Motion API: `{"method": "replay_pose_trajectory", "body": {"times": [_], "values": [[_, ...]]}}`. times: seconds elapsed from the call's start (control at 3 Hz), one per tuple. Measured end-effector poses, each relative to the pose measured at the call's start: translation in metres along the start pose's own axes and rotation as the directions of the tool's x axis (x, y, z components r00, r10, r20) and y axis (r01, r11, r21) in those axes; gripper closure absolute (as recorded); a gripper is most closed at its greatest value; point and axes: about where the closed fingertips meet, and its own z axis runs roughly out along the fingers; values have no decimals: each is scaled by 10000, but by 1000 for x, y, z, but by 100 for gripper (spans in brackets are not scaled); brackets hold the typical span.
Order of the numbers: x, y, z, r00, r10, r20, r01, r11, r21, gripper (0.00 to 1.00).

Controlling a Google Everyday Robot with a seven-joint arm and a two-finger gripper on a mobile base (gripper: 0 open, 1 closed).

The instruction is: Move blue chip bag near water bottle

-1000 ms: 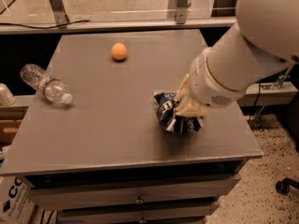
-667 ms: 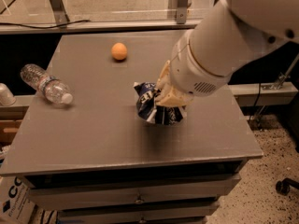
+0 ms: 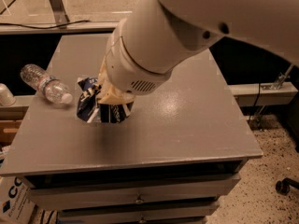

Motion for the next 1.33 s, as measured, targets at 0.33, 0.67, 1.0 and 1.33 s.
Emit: {"method": "replay_pose_trajectory", "body": {"times": [0.33, 0.67, 1.0, 1.33], "values": [[0, 0, 0, 10000, -2, 0, 2, 10000, 2, 100], [-3, -12, 3, 9994, -328, 149, 321, 9986, 425, 100], [2, -32, 8, 9971, -744, 173, 728, 9940, 811, 100], [6, -45, 21, 9929, -1162, 270, 1130, 9885, 1008, 100]]}}
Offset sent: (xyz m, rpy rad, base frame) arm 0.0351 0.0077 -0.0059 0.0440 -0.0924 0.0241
